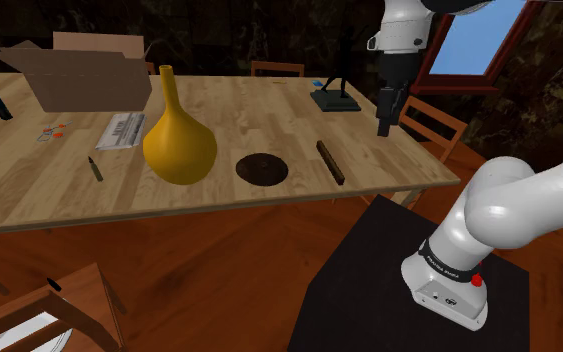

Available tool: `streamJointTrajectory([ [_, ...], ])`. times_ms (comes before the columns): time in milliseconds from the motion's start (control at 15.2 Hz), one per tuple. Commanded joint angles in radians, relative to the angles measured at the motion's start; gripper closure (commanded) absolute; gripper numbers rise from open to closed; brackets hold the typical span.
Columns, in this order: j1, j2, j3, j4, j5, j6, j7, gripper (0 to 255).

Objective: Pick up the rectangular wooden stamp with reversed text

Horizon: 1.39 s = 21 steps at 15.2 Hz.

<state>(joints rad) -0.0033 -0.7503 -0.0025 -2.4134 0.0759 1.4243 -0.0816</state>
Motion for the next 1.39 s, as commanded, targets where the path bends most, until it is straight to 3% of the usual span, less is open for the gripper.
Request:
streamJointTrajectory([
  [0,0.000,0.000,0.000,0.000,0.000,0.000,0.000,0],
  [528,-0.096,0.144,0.064,-0.115,0.025,0.351,0.261,0],
  [1122,-0.215,0.390,0.111,-0.148,-0.007,0.730,0.558,0],
  [1320,-0.226,0.431,0.115,-0.161,-0.014,0.792,0.586,0],
])
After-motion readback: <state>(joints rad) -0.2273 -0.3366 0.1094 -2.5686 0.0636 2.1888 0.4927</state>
